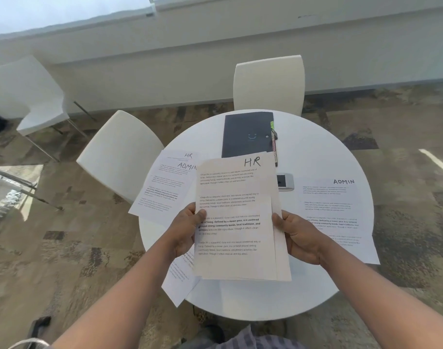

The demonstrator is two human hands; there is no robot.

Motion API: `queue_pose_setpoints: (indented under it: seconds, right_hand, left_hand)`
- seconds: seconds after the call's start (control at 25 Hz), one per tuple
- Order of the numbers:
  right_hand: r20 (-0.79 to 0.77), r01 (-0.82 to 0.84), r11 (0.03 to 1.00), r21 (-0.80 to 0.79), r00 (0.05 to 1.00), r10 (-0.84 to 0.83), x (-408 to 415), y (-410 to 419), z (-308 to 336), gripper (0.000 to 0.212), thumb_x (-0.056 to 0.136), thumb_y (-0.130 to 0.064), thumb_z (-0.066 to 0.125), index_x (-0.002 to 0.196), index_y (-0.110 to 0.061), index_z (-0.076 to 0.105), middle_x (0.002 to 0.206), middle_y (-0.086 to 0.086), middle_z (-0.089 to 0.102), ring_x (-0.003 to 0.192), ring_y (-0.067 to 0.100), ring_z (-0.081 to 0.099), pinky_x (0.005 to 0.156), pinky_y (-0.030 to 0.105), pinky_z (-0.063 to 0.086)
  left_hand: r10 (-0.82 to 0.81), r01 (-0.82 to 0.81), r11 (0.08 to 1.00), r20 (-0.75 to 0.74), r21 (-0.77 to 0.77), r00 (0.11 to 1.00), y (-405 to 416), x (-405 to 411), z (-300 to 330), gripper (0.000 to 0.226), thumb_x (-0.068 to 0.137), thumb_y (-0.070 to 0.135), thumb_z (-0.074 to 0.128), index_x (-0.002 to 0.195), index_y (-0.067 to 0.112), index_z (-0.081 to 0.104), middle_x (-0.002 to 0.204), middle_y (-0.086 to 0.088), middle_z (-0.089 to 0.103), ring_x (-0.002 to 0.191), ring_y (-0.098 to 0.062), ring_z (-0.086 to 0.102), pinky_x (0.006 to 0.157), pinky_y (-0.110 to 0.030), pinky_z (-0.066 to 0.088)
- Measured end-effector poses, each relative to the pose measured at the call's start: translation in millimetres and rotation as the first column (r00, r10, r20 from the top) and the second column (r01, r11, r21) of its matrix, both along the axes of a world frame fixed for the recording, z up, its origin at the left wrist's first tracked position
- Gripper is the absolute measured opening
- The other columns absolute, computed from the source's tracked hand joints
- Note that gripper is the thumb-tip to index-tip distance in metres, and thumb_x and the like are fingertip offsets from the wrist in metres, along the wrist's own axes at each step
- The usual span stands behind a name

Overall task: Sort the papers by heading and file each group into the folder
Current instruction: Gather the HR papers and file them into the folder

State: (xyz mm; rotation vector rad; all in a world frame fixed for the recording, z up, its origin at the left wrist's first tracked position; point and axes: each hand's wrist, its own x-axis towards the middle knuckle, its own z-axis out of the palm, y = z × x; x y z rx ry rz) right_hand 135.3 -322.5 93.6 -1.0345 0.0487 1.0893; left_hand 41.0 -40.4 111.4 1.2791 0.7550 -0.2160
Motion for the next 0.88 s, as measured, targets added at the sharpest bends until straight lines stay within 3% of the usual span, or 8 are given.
queue_pose_setpoints:
  seconds: [0.16, 0.28, 0.36, 0.56, 0.72, 0.88]
  right_hand:
    - [0.012, -0.025, 1.0, 0.017, 1.0, 0.025, -2, -4, 5, 0.041, 0.108, -0.033, 0.043, 0.141, -0.014, 0.059, 0.137, 0.012, 0.066, 0.128, 0.033, 0.062, 0.11, 0.055, 0.046]
    - [0.211, 0.018, 0.989, -0.15, 0.977, 0.014, -4, -2, -1, 0.031, 0.101, -0.011, 0.059, 0.132, -0.012, 0.063, 0.126, 0.009, 0.073, 0.12, 0.034, 0.067, 0.098, 0.048, 0.055]
    - [0.289, 0.096, 0.967, -0.236, 0.957, -0.025, -5, -2, -9, 0.028, 0.098, 0.001, 0.061, 0.124, -0.008, 0.067, 0.117, 0.008, 0.077, 0.115, 0.034, 0.07, 0.093, 0.043, 0.057]
    - [0.404, 0.17, 0.936, -0.308, 0.914, -0.033, -13, -9, -20, 0.03, 0.096, 0.006, 0.059, 0.115, -0.013, 0.073, 0.113, 0.003, 0.078, 0.109, 0.027, 0.072, 0.097, 0.045, 0.057]
    - [0.396, 0.15, 0.911, -0.383, 0.918, 0.015, -28, -16, -31, 0.036, 0.094, 0.008, 0.061, 0.108, -0.024, 0.072, 0.109, -0.004, 0.079, 0.11, 0.023, 0.071, 0.091, 0.035, 0.057]
    - [0.41, 0.172, 0.88, -0.442, 0.912, 0.028, -33, -18, -43, 0.035, 0.093, 0.006, 0.062, 0.107, -0.025, 0.071, 0.113, 0.003, 0.075, 0.113, 0.029, 0.066, 0.102, 0.049, 0.054]
  left_hand:
    - [0.009, -0.009, 0.999, 0.018, 0.038, 1.0, -8, -2, -2, 0.028, 0.108, 0.01, 0.048, 0.134, 0.011, 0.058, 0.124, -0.01, 0.074, 0.118, -0.036, 0.068, 0.105, -0.06, 0.05]
    - [-0.016, 0.013, 0.996, 0.037, 0.092, 0.999, -17, -3, -1, 0.028, 0.106, 0.006, 0.049, 0.132, 0.011, 0.059, 0.122, -0.008, 0.075, 0.116, -0.035, 0.069, 0.098, -0.053, 0.056]
    - [-0.004, -0.004, 0.991, 0.062, 0.135, 0.998, -24, -4, -2, 0.031, 0.101, -0.004, 0.052, 0.128, 0.008, 0.06, 0.119, -0.008, 0.076, 0.115, -0.035, 0.069, 0.091, -0.044, 0.058]
    - [0.03, -0.07, 0.977, 0.192, 0.203, 0.981, -41, -11, -9, 0.043, 0.092, -0.017, 0.043, 0.116, 0.012, 0.064, 0.112, -0.002, 0.077, 0.109, -0.023, 0.067, 0.098, -0.038, 0.053]
    - [0.019, -0.042, 0.981, 0.122, 0.192, 0.992, -54, -24, -21, 0.046, 0.09, -0.019, 0.042, 0.115, 0.013, 0.063, 0.105, 0.0, 0.077, 0.103, -0.015, 0.07, 0.077, -0.019, 0.053]
    - [-0.019, 0.001, 0.985, 0.106, 0.172, 0.994, -58, -35, -32, 0.054, 0.09, -0.02, 0.037, 0.12, 0.014, 0.065, 0.11, 0.0, 0.077, 0.107, -0.014, 0.068, 0.08, -0.019, 0.051]
